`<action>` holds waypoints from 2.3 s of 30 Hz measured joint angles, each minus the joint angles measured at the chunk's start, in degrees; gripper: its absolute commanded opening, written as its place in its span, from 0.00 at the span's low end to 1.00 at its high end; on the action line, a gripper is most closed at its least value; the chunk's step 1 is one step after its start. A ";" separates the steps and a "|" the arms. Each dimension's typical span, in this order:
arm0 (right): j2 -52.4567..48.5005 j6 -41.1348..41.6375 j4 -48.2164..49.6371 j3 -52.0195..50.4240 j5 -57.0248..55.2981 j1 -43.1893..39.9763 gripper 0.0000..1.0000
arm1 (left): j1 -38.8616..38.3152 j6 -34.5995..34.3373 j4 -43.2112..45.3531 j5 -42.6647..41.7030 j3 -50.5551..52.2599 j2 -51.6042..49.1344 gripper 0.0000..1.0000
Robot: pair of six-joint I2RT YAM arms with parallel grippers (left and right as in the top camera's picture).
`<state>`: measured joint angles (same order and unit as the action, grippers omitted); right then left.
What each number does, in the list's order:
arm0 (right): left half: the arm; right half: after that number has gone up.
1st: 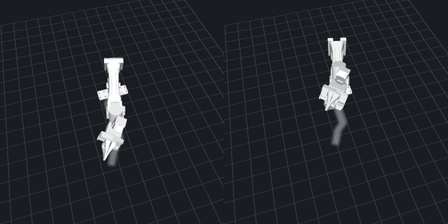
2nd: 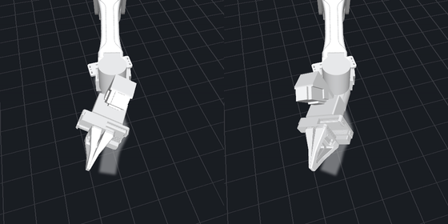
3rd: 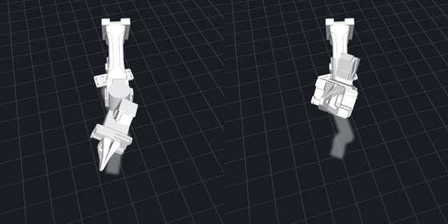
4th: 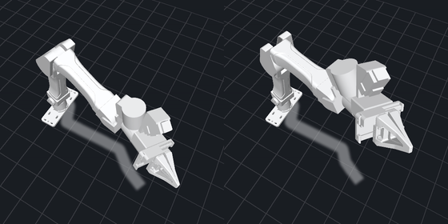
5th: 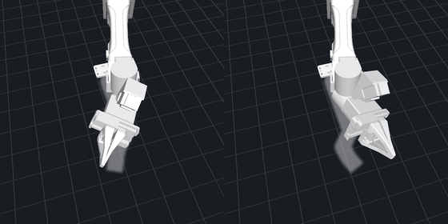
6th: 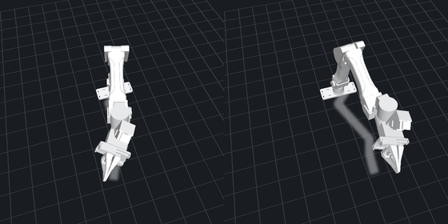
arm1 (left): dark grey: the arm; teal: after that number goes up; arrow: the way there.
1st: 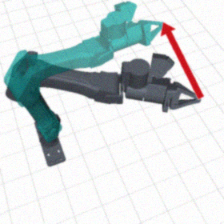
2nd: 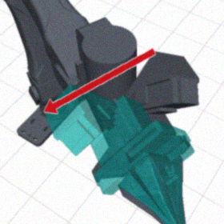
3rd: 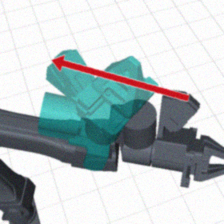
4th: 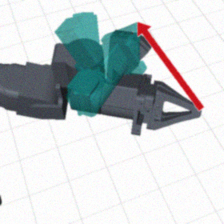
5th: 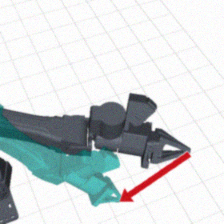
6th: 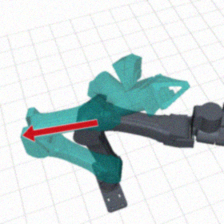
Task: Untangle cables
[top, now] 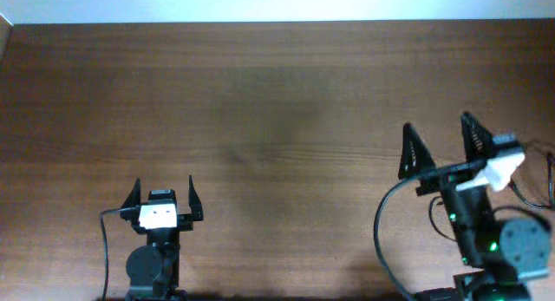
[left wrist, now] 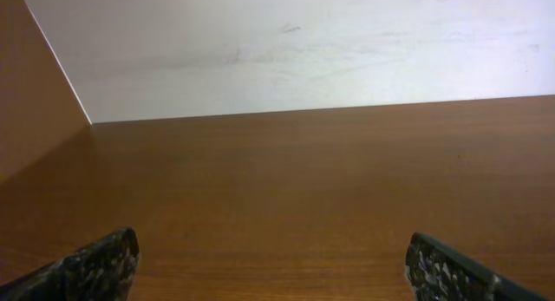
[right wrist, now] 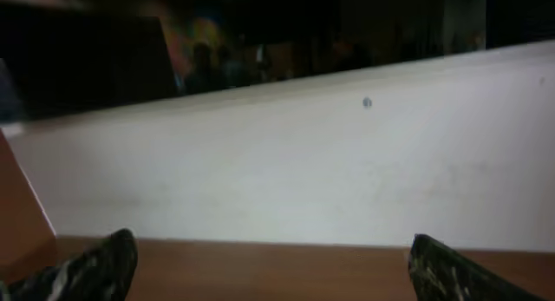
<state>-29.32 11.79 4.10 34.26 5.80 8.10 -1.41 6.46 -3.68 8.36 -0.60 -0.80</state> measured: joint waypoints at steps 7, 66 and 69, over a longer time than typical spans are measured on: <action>11.69 2.82 12.24 -17.11 -0.81 0.00 0.99 | 0.00 0.00 0.00 -0.02 0.00 0.07 0.99; 28.52 -8.37 -7.96 -33.64 -1.79 -12.59 0.99 | 0.00 0.00 -0.02 -0.22 0.00 0.07 0.99; 28.52 -8.39 -7.96 -33.64 -1.77 -12.72 0.99 | 0.00 0.00 -0.02 -0.22 0.00 0.07 0.99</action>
<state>-0.80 3.40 -3.86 0.62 4.03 -4.62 -1.41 6.46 -3.70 8.14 -0.60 -0.73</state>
